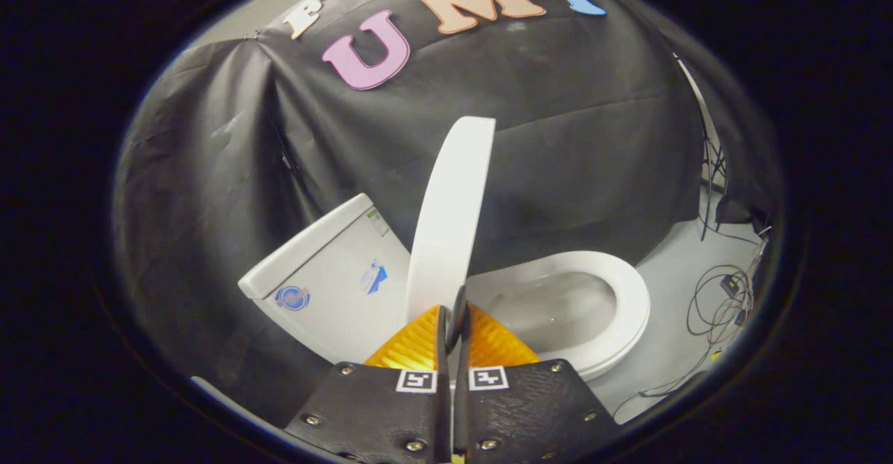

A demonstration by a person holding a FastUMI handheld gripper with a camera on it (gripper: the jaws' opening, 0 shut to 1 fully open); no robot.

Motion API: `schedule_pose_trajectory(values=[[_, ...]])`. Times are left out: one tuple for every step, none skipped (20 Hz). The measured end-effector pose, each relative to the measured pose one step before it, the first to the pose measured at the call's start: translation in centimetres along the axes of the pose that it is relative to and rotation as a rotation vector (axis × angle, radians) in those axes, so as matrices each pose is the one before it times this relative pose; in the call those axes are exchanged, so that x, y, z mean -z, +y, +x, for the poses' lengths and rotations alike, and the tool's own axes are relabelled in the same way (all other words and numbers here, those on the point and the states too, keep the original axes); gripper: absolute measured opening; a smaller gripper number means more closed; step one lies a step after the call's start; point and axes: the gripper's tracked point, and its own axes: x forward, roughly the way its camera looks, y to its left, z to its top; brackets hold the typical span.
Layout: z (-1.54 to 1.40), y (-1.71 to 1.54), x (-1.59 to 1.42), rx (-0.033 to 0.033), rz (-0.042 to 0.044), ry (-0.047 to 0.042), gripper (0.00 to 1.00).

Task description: Open the toilet lid.

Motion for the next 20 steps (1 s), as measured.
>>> schedule_pose_trajectory(values=[[-0.023,0.027,-0.130,-0.00380,-0.00074,-0.00200,0.03],[0.003,0.064,-0.036,-0.00513,-0.00585,-0.00274,0.03],[0.106,0.019,-0.133,-0.00336,-0.00983,-0.00119,0.03],[-0.065,-0.030,0.059,-0.00284,-0.00823,-0.00387,0.03],[-0.092,-0.009,-0.104,-0.00139,-0.00566,-0.00295,0.03],[-0.053,-0.098,-0.181,0.00165,-0.01308,-0.00577,0.03],[0.096,-0.054,-0.093,0.00217,-0.01189,-0.00539,0.03],[-0.095,0.050,-0.175,-0.00195,-0.00675,-0.00454,0.03],[0.004,0.045,0.087,-0.00320,-0.00880,-0.00141,0.03],[0.013,0.001,-0.065,-0.00183,-0.00612,-0.00473,0.03],[0.014,0.048,0.005,-0.00325,-0.00604,-0.00237,0.03],[-0.032,0.111,-0.042,-0.00542,-0.00173,-0.00215,0.03],[-0.048,-0.025,-0.037,-0.00470,-0.00492,-0.00080,0.03],[0.003,0.100,0.112,-0.00418,-0.00573,-0.00079,0.03],[0.034,-0.014,0.037,-0.00283,-0.00861,-0.00158,0.03],[-0.012,0.032,-0.063,-0.00317,-0.00801,-0.00238,0.03],[0.024,-0.001,-0.036,-0.00194,-0.00962,-0.00296,0.03],[0.004,0.049,0.067,-0.00318,-0.00546,-0.00258,0.03],[0.002,-0.024,0.024,-0.00485,-0.00370,-0.00261,0.03],[0.041,0.088,-0.037,-0.00570,-0.00106,-0.00213,0.03]])
